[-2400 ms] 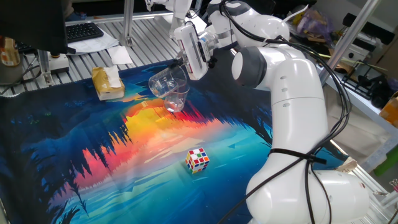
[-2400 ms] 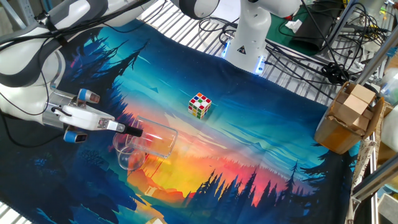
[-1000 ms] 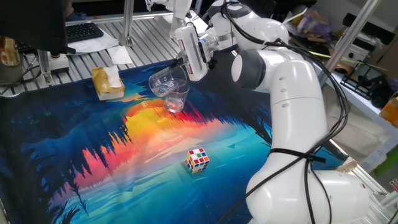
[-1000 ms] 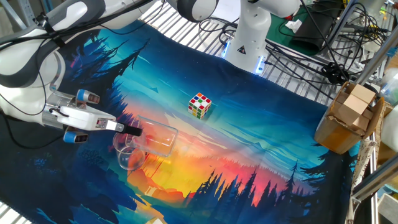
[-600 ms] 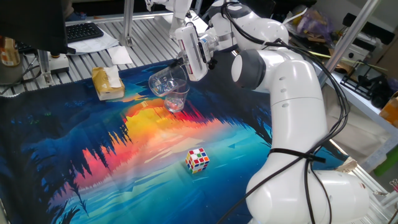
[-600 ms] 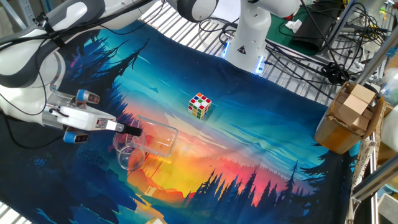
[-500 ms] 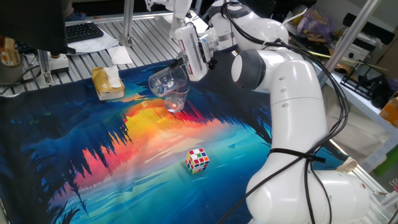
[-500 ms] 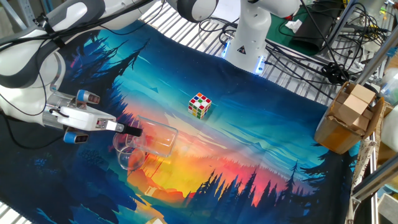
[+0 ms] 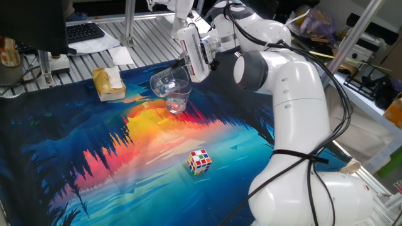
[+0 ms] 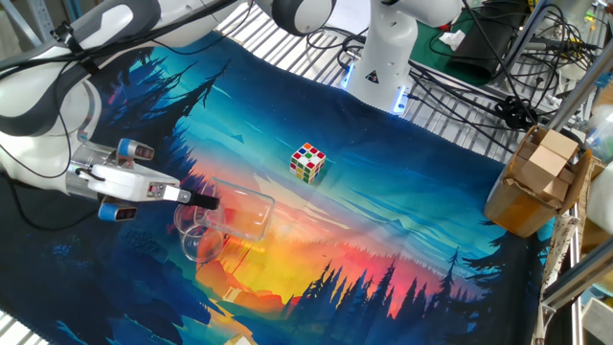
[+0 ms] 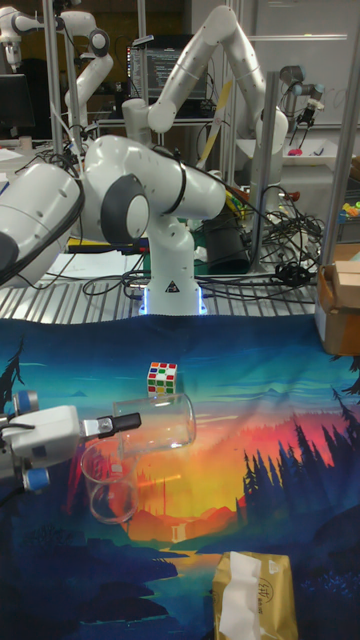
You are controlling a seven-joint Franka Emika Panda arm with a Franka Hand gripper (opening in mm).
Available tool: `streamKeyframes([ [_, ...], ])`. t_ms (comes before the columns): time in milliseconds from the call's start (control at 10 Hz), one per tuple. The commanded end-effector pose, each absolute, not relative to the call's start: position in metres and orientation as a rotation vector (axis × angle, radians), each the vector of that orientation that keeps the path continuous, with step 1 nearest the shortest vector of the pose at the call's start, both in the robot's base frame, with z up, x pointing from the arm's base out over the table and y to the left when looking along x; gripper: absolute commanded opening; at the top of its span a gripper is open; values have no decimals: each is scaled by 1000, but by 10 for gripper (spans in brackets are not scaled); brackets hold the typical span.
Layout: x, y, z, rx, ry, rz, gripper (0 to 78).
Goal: Pour the water from one cup into another empty cup
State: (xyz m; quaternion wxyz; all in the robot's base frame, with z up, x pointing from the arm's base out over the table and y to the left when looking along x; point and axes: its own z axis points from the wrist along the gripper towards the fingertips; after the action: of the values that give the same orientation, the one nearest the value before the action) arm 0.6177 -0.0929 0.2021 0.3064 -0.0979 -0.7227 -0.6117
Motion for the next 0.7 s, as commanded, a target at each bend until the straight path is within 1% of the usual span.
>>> streamKeyframes([
  [100, 618, -94, 206, -257, -1899, -1630, 12],
  [700, 623, -96, 207, -256, -1896, -1630, 12],
])
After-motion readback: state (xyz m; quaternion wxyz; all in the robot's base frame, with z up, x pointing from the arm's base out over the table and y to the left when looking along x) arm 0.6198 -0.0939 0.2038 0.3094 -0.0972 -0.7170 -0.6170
